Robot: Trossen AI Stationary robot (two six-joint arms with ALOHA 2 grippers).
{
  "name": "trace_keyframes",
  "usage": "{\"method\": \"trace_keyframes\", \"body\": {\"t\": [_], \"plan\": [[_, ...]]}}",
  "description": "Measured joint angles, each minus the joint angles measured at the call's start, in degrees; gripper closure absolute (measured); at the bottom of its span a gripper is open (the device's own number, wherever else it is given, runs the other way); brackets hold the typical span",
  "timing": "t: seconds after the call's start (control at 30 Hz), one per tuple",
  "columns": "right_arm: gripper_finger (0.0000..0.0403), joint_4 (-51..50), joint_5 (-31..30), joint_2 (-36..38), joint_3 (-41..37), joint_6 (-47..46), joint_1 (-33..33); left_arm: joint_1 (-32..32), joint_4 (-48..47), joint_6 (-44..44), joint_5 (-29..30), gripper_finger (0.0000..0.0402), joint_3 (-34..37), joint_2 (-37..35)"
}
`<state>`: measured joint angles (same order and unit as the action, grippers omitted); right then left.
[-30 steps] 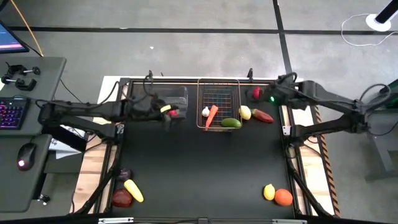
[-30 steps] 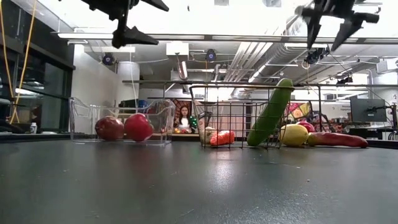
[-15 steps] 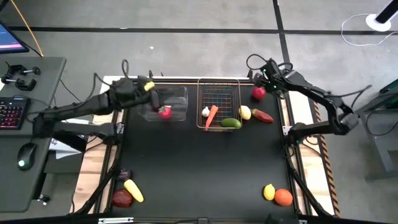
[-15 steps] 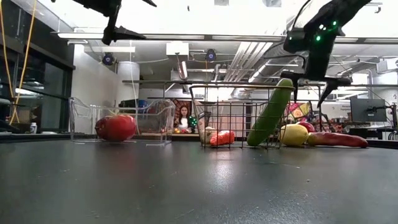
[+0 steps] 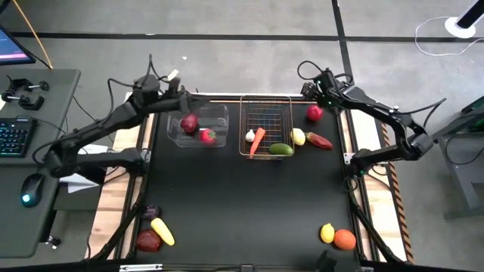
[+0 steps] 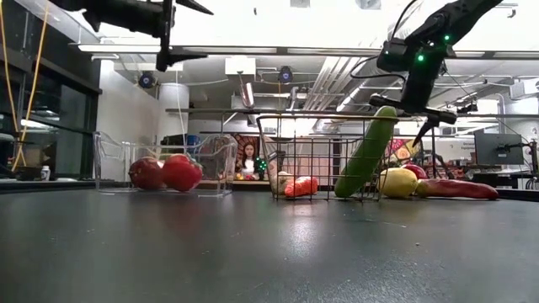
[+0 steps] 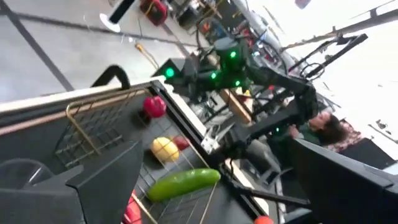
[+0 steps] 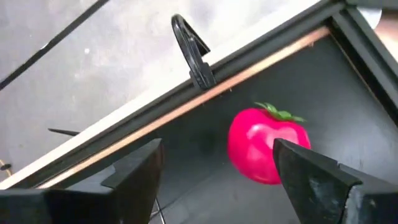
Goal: Sort produce into baskets
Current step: Put the tomato into the transparent bin
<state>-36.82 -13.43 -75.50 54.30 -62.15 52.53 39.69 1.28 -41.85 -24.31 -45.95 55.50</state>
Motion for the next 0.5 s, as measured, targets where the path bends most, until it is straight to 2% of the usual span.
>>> {"method": "trace_keyframes", "body": {"t": [0.2, 0.37, 0.43, 0.5], "plan": [[0.0101, -0.84, -4.77, -0.11, 0.02, 0.72, -0.02, 2.51, 0.92, -0.07, -0.84, 0.0011, 0.00, 2.45], [0.0044, -1.88, -3.28, -4.88, 0.06, 0.73, -0.02, 3.88, 5.14, -0.78, -0.88, 0.0011, 0.00, 3.79], [0.0017, -1.79, -3.32, -7.64, 0.04, -1.68, -0.02, 4.35, 6.48, -1.76, -0.87, 0.0011, 0.00, 4.09], [0.0007, -1.61, -1.40, -9.45, 0.04, -4.08, 0.32, 4.85, 7.16, -2.56, -0.85, 0.0011, 0.00, 4.14]]}}
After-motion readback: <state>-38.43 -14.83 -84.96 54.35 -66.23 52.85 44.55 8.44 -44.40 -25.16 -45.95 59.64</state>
